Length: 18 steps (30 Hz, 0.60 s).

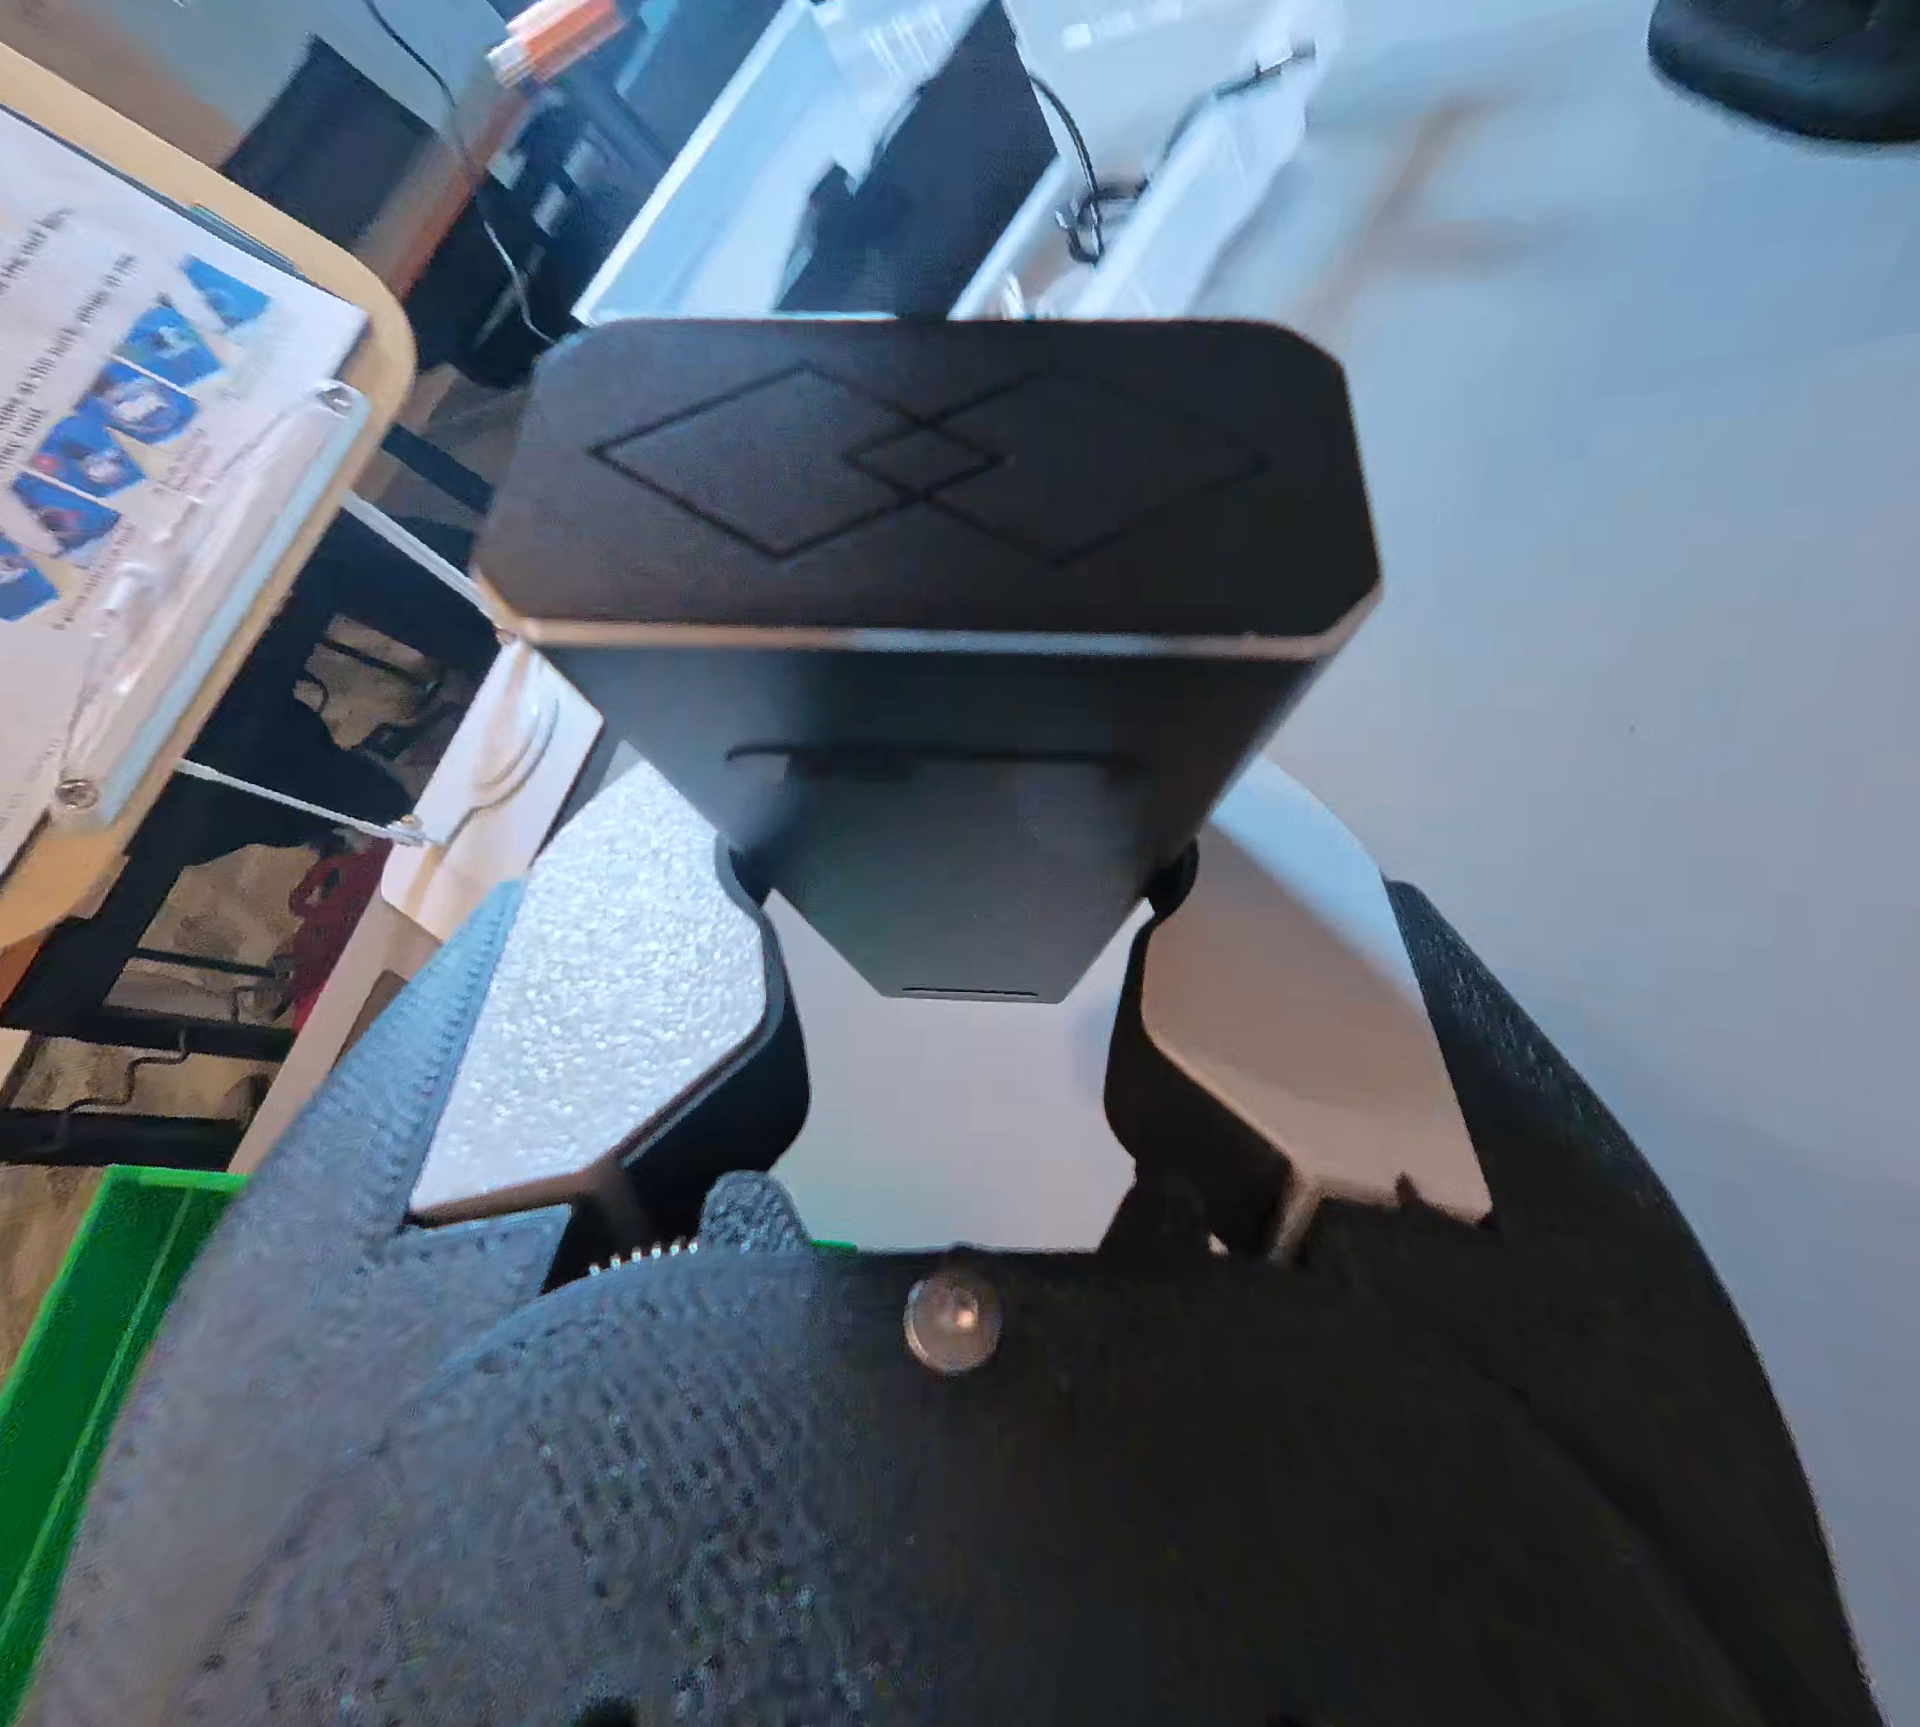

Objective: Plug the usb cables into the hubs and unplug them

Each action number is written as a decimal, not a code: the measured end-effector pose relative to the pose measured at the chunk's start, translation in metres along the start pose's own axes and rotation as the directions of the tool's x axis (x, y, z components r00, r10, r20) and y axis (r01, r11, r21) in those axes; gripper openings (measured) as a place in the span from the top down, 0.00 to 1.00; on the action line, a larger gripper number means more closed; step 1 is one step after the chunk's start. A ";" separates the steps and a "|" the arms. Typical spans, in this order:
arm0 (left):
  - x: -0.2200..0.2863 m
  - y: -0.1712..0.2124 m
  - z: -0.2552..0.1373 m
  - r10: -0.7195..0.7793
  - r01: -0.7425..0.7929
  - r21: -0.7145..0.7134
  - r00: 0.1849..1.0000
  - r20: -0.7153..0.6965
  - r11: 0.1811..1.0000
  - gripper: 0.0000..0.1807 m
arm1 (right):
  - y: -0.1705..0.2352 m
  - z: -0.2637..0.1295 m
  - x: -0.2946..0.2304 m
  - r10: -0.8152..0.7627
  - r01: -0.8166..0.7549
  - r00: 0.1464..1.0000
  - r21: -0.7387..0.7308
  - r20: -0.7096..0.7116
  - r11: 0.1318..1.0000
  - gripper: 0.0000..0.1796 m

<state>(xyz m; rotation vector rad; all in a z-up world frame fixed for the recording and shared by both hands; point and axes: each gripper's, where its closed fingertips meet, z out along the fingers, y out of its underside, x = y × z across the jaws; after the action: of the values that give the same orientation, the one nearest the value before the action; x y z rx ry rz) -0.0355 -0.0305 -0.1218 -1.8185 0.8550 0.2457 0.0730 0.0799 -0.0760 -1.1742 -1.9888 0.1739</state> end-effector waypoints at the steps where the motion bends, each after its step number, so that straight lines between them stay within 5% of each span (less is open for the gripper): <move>1: -0.005 -0.005 -0.003 -0.019 0.018 0.033 1.000 0.009 0.999 0.60 | 0.009 -0.005 0.018 0.057 -0.057 0.998 0.007 -0.033 0.998 0.91; 6: -0.005 -0.013 -0.006 -0.130 0.136 0.152 0.990 -0.045 0.979 0.60 | 0.068 0.027 0.052 0.211 -0.212 0.977 -0.061 -0.017 0.975 0.91; 10: 0.003 -0.026 -0.007 -0.255 0.299 0.263 0.948 -0.190 0.917 0.60 | 0.118 0.070 0.057 0.204 -0.224 0.973 -0.223 -0.108 0.949 0.77; 15: 0.013 -0.042 -0.012 -0.304 0.420 0.352 0.890 -0.339 0.836 0.60 | 0.082 0.042 0.080 0.271 -0.278 0.944 -0.009 -0.189 0.961 0.73; 18: 0.018 -0.051 -0.015 -0.314 0.466 0.380 0.863 -0.396 0.799 0.60 | 0.030 0.024 0.055 0.293 -0.284 0.956 0.187 -0.024 0.940 0.73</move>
<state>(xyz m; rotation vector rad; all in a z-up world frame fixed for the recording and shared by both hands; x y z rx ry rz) 0.0076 -0.0422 -0.0884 -1.5423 0.6485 -0.5024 0.0626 0.1464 -0.0752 -1.3313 -1.7077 0.4608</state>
